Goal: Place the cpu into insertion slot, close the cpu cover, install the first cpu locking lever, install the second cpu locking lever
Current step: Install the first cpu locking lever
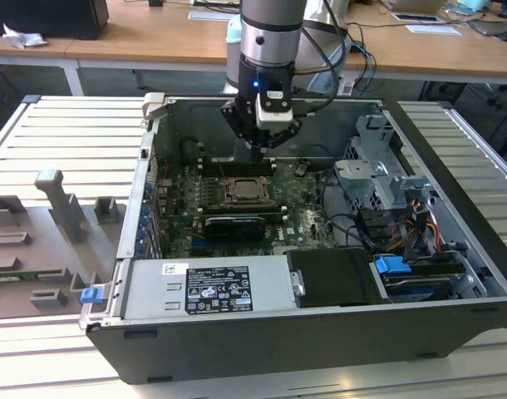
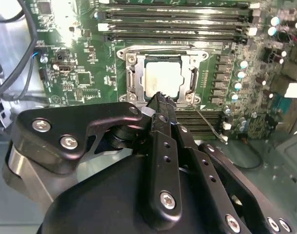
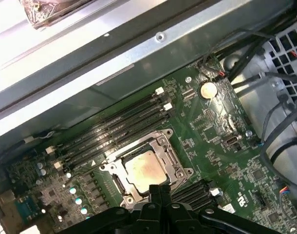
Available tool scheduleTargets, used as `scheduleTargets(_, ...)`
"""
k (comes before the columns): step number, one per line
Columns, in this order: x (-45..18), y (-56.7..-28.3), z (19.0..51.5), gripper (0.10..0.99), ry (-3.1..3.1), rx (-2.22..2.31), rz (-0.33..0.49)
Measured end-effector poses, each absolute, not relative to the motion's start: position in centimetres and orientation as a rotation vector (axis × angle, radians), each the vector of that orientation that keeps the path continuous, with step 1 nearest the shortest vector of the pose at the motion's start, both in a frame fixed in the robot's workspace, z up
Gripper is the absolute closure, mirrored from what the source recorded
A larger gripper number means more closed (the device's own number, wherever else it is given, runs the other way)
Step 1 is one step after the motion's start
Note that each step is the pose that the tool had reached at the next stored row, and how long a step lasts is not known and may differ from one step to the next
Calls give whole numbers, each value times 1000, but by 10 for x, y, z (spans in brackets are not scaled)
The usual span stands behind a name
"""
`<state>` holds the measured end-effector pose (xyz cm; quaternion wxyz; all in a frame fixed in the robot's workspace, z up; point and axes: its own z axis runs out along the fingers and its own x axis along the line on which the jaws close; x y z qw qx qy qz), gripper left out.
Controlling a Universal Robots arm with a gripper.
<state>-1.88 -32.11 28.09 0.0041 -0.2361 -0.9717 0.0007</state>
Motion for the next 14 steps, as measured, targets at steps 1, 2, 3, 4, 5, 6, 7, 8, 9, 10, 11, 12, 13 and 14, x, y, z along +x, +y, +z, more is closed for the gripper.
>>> scheduleTargets(1,-19,-321,281,980,-3052,-712,2)
scheduleTargets(2,-19,-321,281,980,-3058,-683,2)
scheduleTargets(3,-19,-321,281,980,-3064,-657,2)
scheduleTargets(4,-19,-321,281,980,-3070,-628,2)
scheduleTargets(5,-19,-321,281,980,-3076,-598,1)
scheduleTargets(6,-19,-321,281,980,-3083,-563,2)
scheduleTargets(7,-19,-321,281,980,-3087,-539,2)
scheduleTargets(8,-19,-321,281,980,-3095,-491,2)
scheduleTargets(9,-19,-321,281,980,-3100,-458,2)
scheduleTargets(10,-18,-321,281,980,-3107,-408,2)
scheduleTargets(11,-18,-321,281,980,-3112,-370,2)
scheduleTargets(12,-17,-321,281,980,-3116,-335,0)
scheduleTargets(13,-17,-321,281,980,-3119,-304,-1)
scheduleTargets(14,-17,-321,281,980,-3121,-282,-2)
